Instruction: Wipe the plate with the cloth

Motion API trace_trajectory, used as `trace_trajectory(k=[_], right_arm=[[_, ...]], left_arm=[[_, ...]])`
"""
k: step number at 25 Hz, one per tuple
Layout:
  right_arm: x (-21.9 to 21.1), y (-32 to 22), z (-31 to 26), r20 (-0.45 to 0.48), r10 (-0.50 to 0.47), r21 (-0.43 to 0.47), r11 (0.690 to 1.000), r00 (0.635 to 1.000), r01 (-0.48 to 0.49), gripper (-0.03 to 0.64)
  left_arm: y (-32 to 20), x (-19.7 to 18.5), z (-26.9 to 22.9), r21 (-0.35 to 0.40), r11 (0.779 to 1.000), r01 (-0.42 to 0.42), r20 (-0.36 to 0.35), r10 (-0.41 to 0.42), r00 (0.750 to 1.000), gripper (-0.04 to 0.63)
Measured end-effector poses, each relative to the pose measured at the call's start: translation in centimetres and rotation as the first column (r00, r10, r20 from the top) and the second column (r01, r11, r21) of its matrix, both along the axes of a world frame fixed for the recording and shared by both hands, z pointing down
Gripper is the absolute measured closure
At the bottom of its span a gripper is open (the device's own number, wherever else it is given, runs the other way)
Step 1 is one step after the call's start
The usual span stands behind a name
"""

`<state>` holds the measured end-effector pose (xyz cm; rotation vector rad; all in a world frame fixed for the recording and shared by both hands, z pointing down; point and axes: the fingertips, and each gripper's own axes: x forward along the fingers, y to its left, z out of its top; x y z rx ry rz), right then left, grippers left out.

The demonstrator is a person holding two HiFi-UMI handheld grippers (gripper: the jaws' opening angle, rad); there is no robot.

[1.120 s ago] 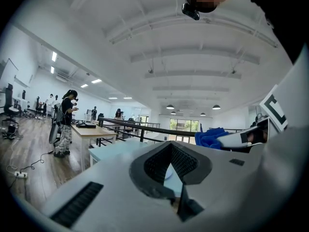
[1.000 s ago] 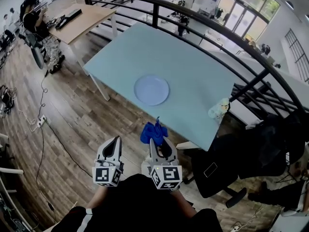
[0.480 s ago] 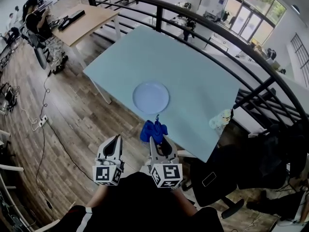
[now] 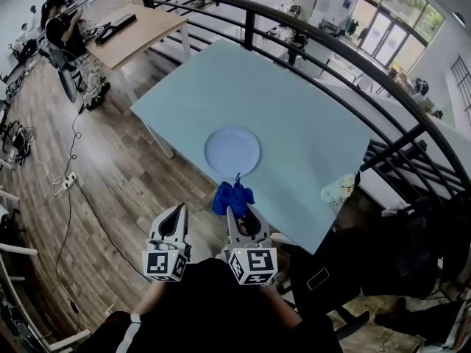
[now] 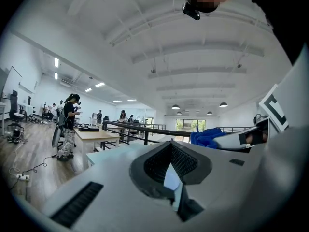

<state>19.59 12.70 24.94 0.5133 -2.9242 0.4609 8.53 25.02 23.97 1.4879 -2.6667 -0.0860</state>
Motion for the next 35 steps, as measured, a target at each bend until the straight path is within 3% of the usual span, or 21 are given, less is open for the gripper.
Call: trace_trajectory(k=[10, 22, 35], right_arm=[[0.1, -2.3, 0.4, -0.009, 0.024, -0.001, 1.000, 1.000, -0.024, 0.499], [-2.6, -4.9, 1.9, -0.030, 0.069, 0.016, 0.998, 0.997, -0.069, 0.499], [-5.7, -9.5, 3.1, -0.076, 0.220, 0.000, 0.975, 0.973, -0.220, 0.499]], left_arm=[[-2.4, -0.8, 0.3, 0.010, 1.000, -0.013, 0.004, 0.013, 1.000, 0.594], [-5.8, -4.8, 1.9, 0.027, 0.998, -0.054, -0.012, 0.055, 0.998, 0.594], [-13.1, -9.5, 3.0, 0.007, 0.975, -0.223, -0.044, 0.223, 0.974, 0.594]])
